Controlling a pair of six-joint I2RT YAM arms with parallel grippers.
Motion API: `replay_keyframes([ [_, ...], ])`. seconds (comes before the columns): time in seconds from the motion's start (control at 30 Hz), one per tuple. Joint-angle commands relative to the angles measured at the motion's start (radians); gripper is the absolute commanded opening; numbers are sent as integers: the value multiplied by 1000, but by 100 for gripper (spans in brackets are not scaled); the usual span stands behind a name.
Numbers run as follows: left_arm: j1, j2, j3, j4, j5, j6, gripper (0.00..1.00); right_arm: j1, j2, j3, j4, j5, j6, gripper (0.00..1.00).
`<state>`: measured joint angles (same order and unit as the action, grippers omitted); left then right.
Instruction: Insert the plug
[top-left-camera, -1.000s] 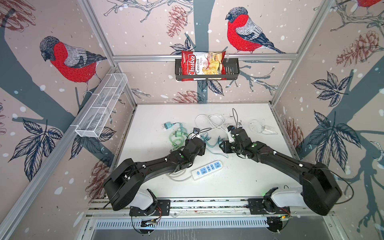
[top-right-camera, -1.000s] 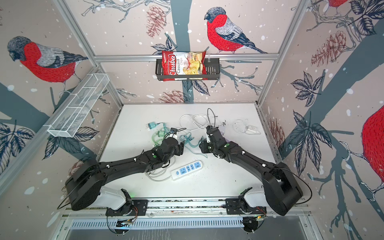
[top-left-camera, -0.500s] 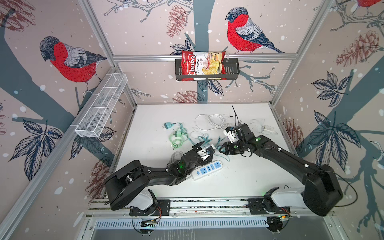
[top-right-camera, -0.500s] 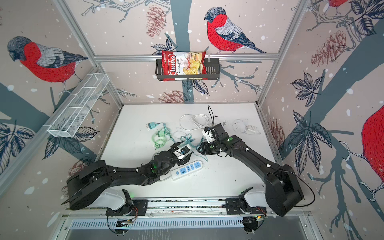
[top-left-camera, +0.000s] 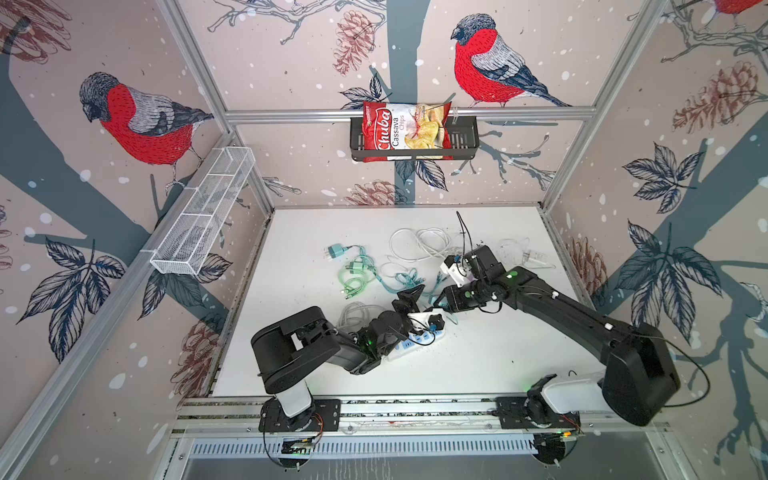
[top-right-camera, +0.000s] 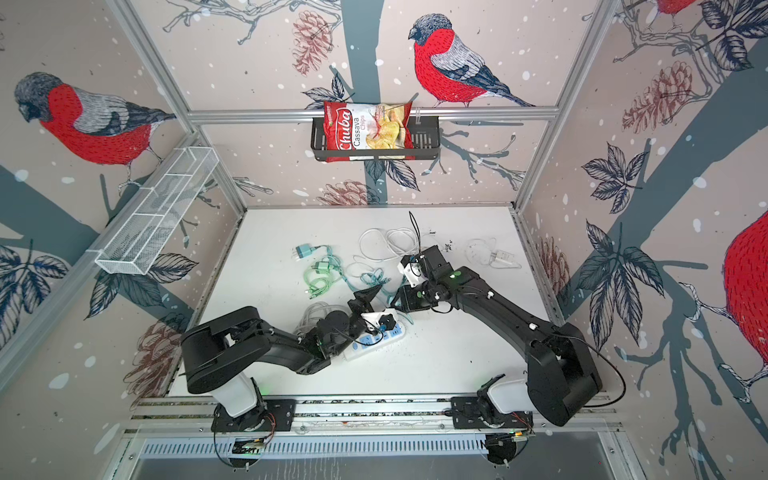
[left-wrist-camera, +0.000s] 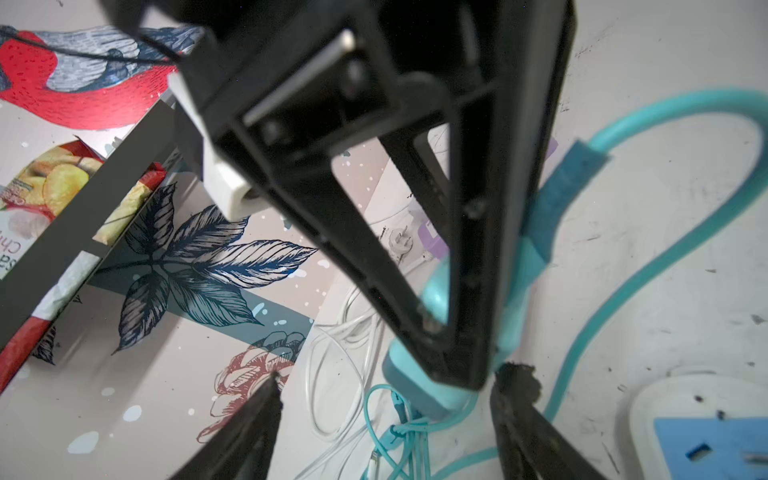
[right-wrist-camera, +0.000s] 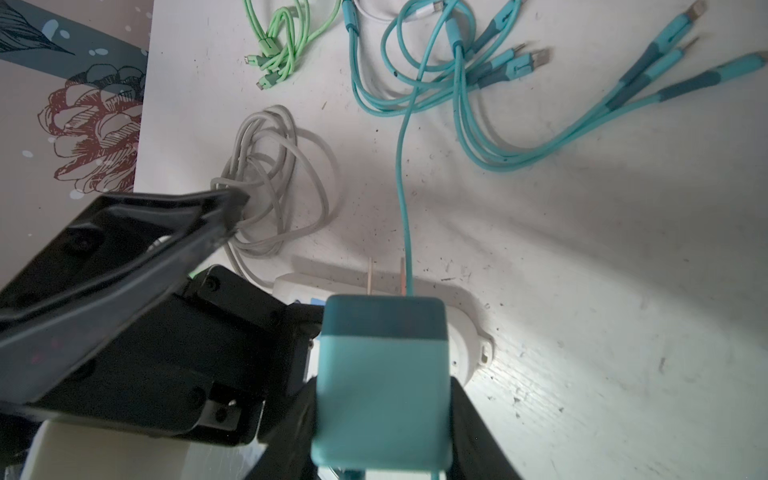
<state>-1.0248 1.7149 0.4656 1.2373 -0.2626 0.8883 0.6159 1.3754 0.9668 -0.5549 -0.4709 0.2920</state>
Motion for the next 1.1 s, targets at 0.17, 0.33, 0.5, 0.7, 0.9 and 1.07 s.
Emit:
replay_keyframes([
  [0.17, 12, 35, 59, -30, 86, 63, 74, 11, -24, -6, -5, -38, -9, 32],
  [0.33, 17, 29, 70, -80, 114, 55, 69, 12, -33, -12, -1, -37, -8, 33],
  [0.5, 19, 35, 76, -99, 115, 46, 60, 13, -30, -11, 10, -44, -3, 33],
  [0.7, 22, 46, 85, -98, 100, 49, 22, 24, -32, -14, 16, -52, 0, 34],
  [0.9, 23, 55, 90, -75, 94, 33, 20, 27, -30, -23, 31, -56, 7, 34],
  [1.07, 23, 47, 101, -91, 96, -4, 16, 28, -32, -20, 45, -55, 15, 41],
])
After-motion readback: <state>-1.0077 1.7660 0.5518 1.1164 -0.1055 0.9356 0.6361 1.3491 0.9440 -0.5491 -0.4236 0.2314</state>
